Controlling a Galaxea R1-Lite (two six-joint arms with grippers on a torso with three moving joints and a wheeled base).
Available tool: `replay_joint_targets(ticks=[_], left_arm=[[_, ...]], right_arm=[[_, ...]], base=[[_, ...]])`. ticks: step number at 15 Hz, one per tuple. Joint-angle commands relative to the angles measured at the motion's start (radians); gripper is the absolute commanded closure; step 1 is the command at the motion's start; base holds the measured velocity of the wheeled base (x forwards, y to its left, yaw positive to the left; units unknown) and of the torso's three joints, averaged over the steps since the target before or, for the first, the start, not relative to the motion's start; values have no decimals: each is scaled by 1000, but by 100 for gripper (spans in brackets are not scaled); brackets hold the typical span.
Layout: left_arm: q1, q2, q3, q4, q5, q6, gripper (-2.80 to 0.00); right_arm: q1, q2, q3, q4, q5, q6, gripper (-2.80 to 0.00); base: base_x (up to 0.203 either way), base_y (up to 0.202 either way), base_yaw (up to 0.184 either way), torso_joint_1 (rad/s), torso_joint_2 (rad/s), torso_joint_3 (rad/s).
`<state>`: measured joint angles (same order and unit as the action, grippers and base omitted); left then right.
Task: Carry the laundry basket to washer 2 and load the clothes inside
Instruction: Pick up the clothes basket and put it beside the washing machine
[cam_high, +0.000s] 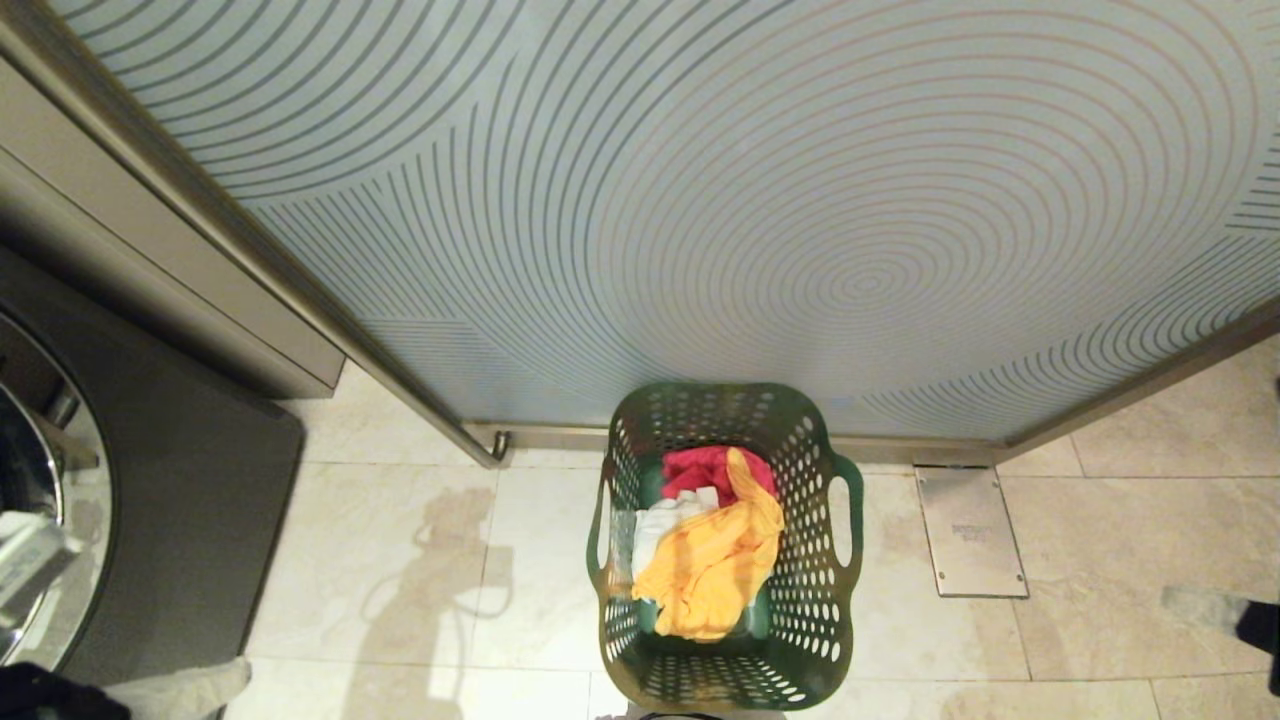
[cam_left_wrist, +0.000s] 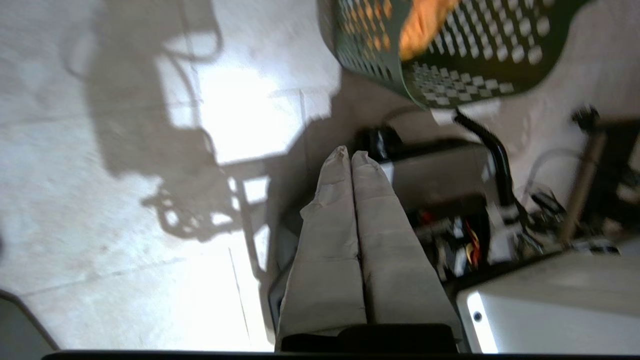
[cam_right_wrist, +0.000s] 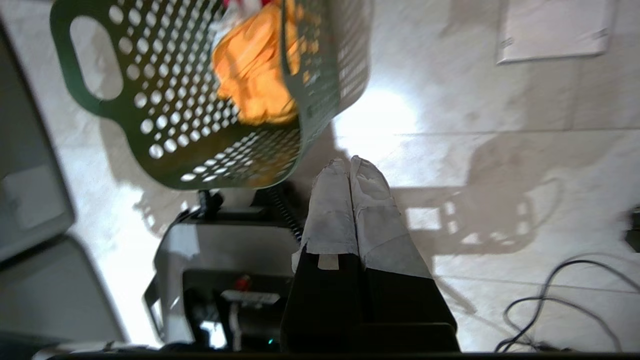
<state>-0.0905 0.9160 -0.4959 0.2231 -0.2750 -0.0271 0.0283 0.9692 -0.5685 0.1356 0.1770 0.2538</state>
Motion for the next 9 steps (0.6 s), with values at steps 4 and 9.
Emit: replay_joint_targets(ticks=[4, 9], left_arm=[[-82, 247, 43, -39, -19, -6, 0], [-228, 455, 66, -274, 0, -147, -280]], right_arm=[[34, 333, -10, -70, 27, 53, 0], [117, 565, 11, -337, 28, 180, -280]], base=[[0, 0, 0, 0, 0, 0], [0, 0, 0, 0, 0, 0]])
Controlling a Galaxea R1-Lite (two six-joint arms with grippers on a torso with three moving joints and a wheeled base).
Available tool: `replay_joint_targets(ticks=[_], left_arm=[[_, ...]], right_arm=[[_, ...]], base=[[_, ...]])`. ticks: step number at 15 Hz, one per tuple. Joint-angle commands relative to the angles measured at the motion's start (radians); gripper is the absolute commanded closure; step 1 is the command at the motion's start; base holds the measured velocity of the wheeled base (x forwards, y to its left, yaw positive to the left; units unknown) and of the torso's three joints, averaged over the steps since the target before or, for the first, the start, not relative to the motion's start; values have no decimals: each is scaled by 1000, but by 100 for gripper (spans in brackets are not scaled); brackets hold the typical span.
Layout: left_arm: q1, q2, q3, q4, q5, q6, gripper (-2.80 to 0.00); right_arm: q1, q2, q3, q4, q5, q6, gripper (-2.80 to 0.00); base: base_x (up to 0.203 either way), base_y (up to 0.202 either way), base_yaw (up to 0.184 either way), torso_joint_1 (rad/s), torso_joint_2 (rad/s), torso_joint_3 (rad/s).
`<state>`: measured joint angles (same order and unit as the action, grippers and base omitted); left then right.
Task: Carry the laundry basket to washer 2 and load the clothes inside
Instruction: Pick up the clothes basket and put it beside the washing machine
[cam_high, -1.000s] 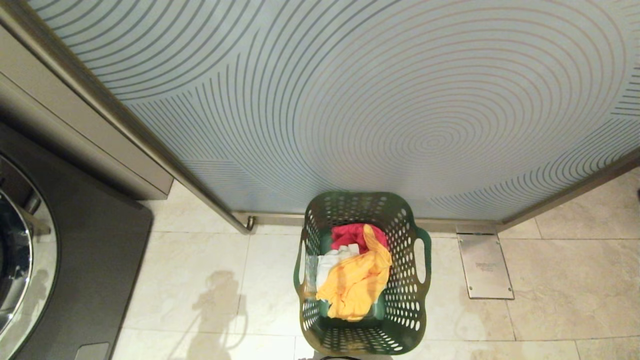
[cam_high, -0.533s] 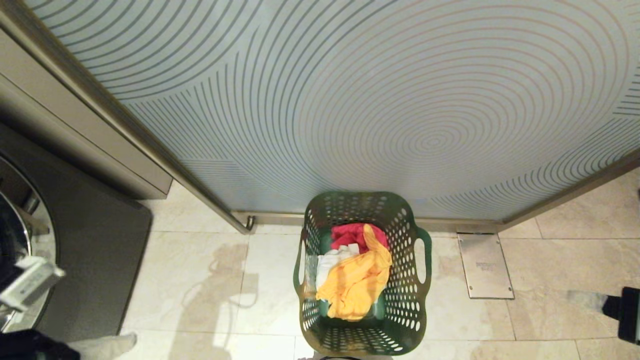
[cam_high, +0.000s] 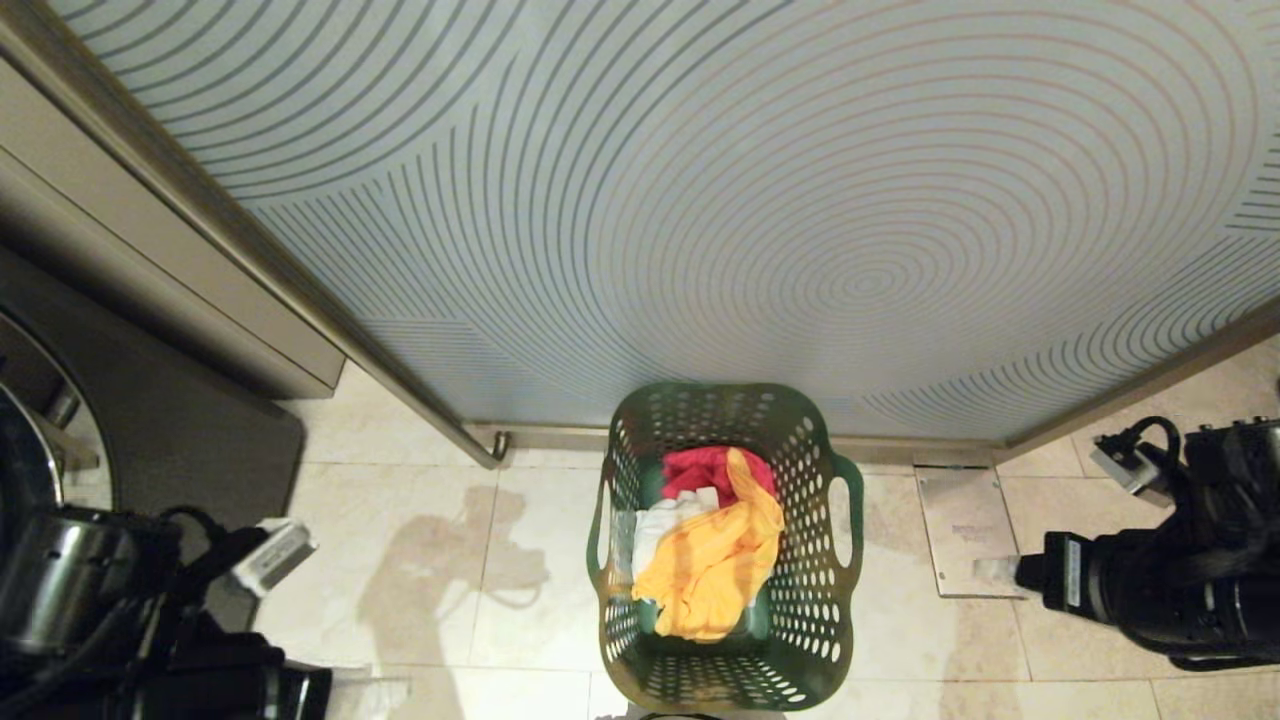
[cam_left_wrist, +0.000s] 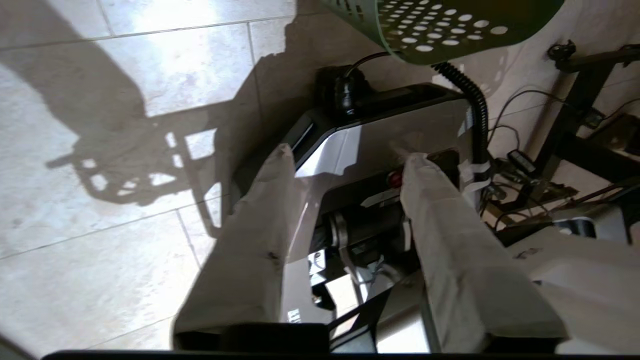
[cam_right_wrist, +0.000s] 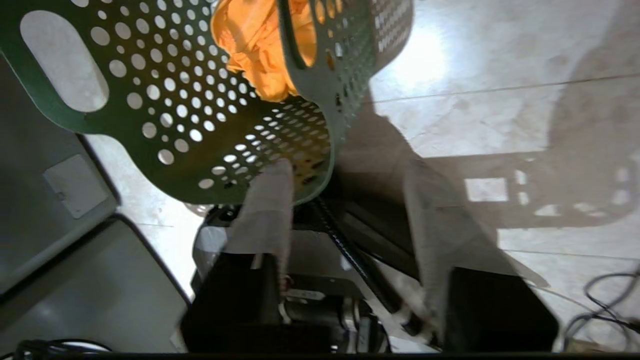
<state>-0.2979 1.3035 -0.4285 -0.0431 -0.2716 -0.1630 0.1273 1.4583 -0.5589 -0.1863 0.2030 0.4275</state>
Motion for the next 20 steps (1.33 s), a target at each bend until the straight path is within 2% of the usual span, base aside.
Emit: replay_joint_targets(ticks=[1, 4, 7, 9, 12, 15, 18, 20], left_arm=[[-66, 110, -2, -57, 21, -46, -280], [-260, 239, -15, -203, 151, -157, -280], [-450, 420, -66, -348, 360, -279, -280], [-518, 502, -105, -451, 470, -307, -280], [-532, 590, -190, -515, 579, -312, -280], [-532, 657, -260, -521, 617, -307, -280], [-513, 716, -324, -529, 654, -248, -280], [-481, 760, -345, -593, 677, -182, -280]], right_arm=[[33, 119, 3, -63, -1, 22, -280], [53, 221, -2, -135, -2, 44, -280], [66, 288, -35, -175, -4, 47, -280], [65, 289, -59, -180, -5, 48, -280], [64, 290, -90, -177, -5, 53, -280], [66, 295, -90, -177, -5, 53, -280], [67, 295, -91, -174, -7, 53, -280], [67, 297, -105, -172, -8, 51, -280]], base=[[0, 0, 0, 0, 0, 0], [0, 0, 0, 0, 0, 0], [0, 0, 0, 0, 0, 0], [0, 0, 0, 0, 0, 0], [0, 0, 0, 0, 0, 0], [0, 0, 0, 0, 0, 0], [0, 0, 0, 0, 0, 0], [0, 0, 0, 0, 0, 0]])
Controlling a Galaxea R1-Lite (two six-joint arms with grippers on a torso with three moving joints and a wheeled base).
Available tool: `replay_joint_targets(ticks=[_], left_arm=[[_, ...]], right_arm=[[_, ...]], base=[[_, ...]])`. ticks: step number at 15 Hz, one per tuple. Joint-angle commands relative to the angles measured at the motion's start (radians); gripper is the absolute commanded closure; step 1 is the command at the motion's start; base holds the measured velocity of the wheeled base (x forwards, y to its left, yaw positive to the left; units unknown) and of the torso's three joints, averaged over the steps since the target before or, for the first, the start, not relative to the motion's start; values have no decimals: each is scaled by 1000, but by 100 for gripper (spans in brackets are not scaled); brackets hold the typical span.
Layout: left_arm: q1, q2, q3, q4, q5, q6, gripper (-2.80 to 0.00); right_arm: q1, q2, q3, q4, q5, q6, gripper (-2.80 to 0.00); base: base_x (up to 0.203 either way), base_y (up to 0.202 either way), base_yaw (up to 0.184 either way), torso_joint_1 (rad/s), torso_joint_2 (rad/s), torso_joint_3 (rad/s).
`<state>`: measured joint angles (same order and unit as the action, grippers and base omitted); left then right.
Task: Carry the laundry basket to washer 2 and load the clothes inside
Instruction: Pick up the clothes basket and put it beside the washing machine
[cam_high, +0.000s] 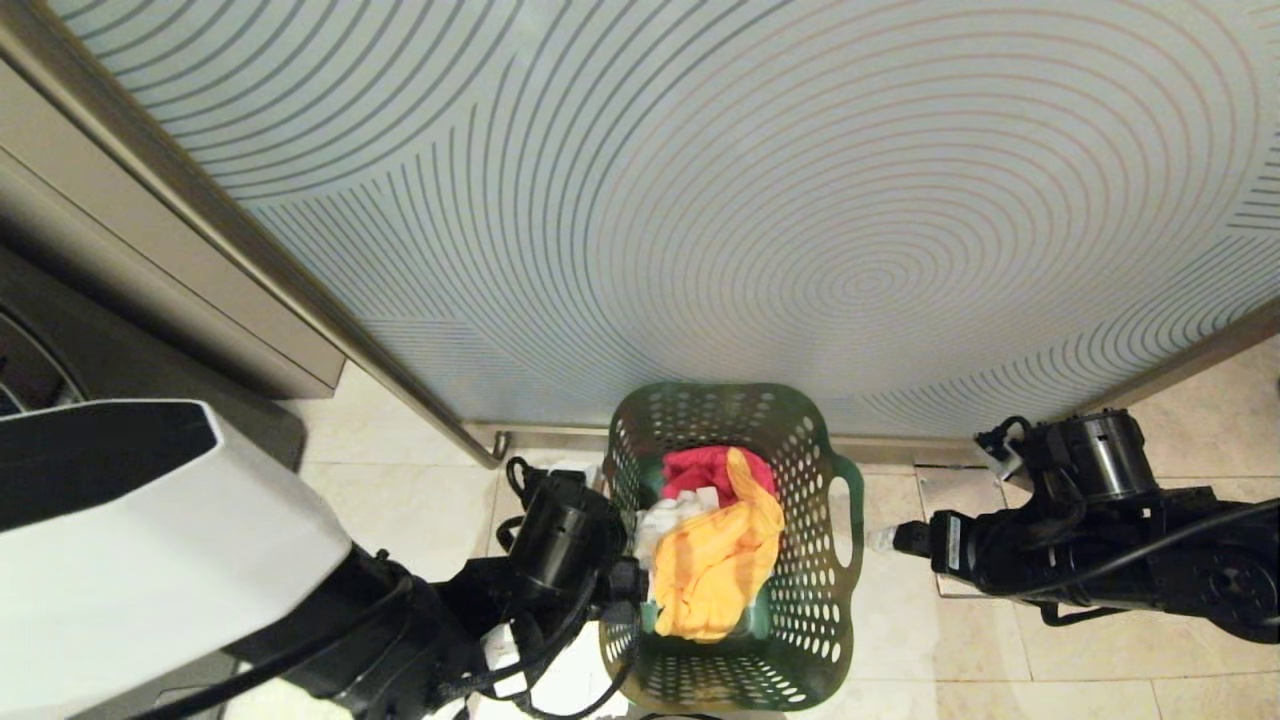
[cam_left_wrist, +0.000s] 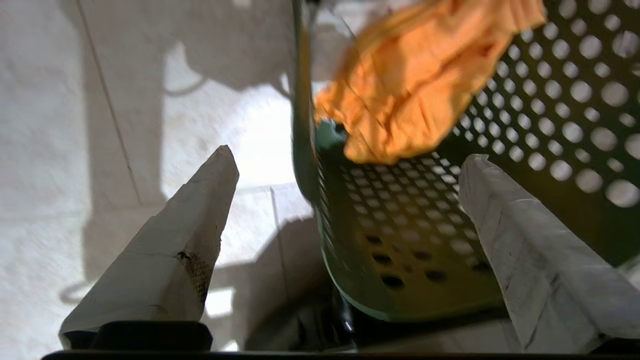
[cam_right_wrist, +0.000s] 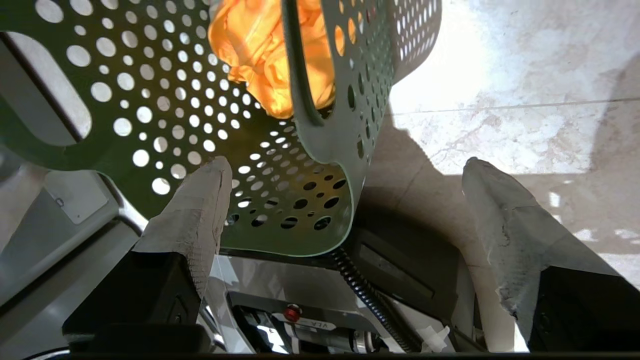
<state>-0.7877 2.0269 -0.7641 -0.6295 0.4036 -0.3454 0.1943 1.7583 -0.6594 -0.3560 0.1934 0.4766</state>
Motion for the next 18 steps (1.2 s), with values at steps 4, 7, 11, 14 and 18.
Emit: replay_joint_targets(ticks=[4, 7, 11, 14, 18], left_arm=[[46, 133, -50, -143, 5, 102, -280], [47, 204, -121, -145, 1, 103, -280], [46, 207, -180, -100, -69, 99, -280], [45, 185, -188, -85, -107, 88, -280], [45, 172, -201, -35, -200, 22, -280]], right_arm=[[-1, 27, -15, -8, 2, 3, -280], [1, 74, -42, -10, 5, 4, -280], [0, 147, -56, -95, 12, 2, -280], [0, 222, -63, -234, 19, -2, -280], [2, 270, -134, -238, 46, -1, -280]], base=[[0, 0, 0, 0, 0, 0], [0, 0, 0, 0, 0, 0], [0, 0, 0, 0, 0, 0], [0, 0, 0, 0, 0, 0], [0, 0, 0, 0, 0, 0]])
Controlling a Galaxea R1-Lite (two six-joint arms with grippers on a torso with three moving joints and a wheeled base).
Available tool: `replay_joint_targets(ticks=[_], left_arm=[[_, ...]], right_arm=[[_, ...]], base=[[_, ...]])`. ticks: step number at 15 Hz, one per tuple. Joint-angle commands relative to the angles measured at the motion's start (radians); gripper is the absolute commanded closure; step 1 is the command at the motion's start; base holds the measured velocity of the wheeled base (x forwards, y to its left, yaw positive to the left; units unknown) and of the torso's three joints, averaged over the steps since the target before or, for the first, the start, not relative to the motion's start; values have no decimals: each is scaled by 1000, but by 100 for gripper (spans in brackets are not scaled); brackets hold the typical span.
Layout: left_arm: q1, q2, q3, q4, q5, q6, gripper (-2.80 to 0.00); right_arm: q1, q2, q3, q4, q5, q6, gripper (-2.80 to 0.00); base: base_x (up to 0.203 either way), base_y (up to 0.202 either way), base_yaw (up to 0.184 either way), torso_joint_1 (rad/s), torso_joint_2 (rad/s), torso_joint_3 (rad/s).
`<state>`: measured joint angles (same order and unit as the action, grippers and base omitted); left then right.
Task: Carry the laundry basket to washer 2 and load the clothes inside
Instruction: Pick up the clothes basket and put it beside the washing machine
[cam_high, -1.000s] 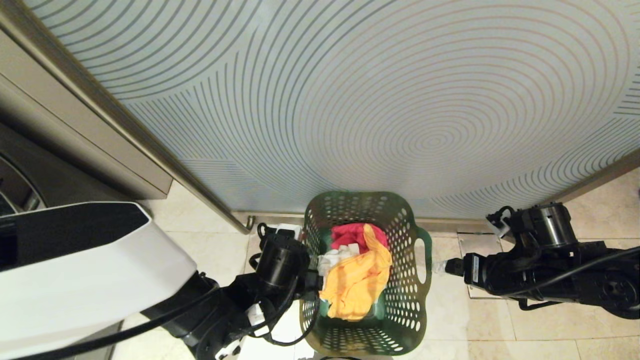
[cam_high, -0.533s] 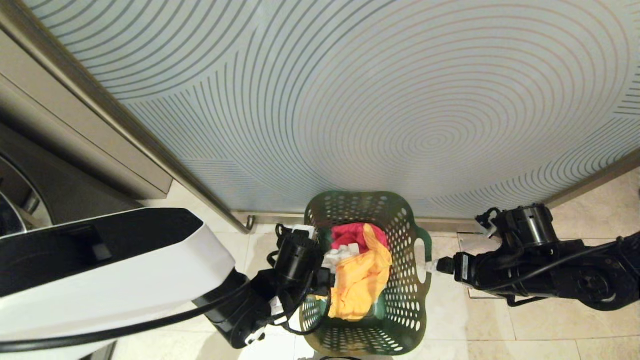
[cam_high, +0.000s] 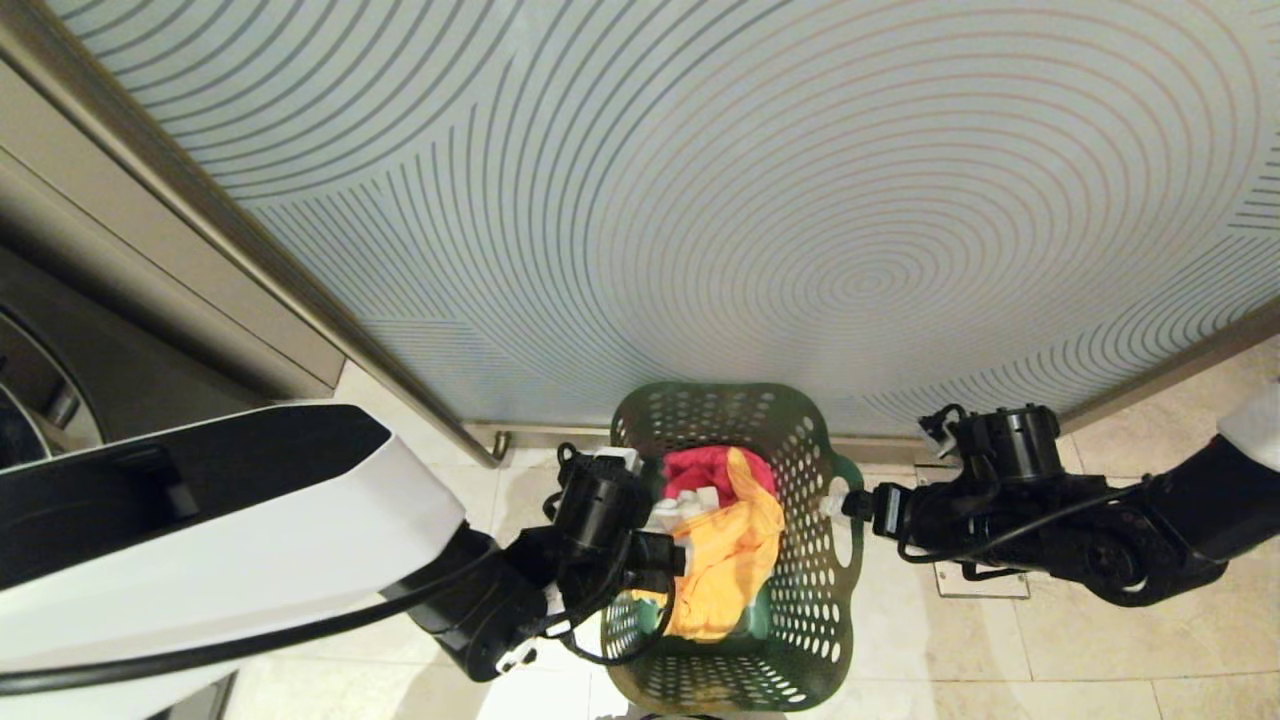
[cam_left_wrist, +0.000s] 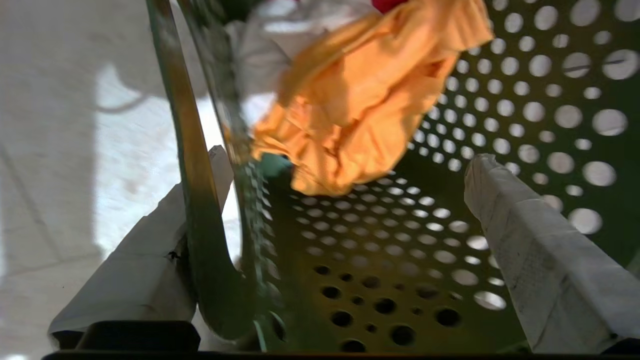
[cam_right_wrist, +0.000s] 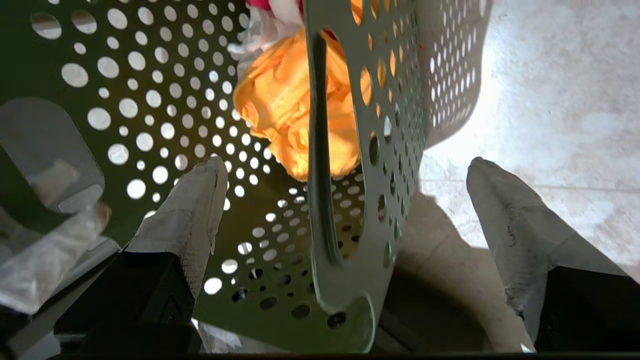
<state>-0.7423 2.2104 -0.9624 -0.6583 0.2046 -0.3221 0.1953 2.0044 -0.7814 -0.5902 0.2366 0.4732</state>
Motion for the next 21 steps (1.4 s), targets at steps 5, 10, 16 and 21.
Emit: replay_joint_targets(ticks=[5, 10, 16, 21], left_arm=[[0, 34, -105, 94, -70, -131, -280], [0, 58, -153, 95, -73, -138, -280], [3, 55, -156, 104, -73, -138, -280], [3, 57, -159, 105, -83, -140, -280]], right_arm=[[12, 48, -63, -5, 66, 4, -280], [36, 80, -122, -5, 70, 4, -280], [57, 99, -179, -7, 133, 10, -280], [74, 120, -191, -8, 135, 28, -280]], base=[[0, 0, 0, 0, 0, 0], [0, 0, 0, 0, 0, 0], [0, 0, 0, 0, 0, 0], [0, 0, 0, 0, 0, 0]])
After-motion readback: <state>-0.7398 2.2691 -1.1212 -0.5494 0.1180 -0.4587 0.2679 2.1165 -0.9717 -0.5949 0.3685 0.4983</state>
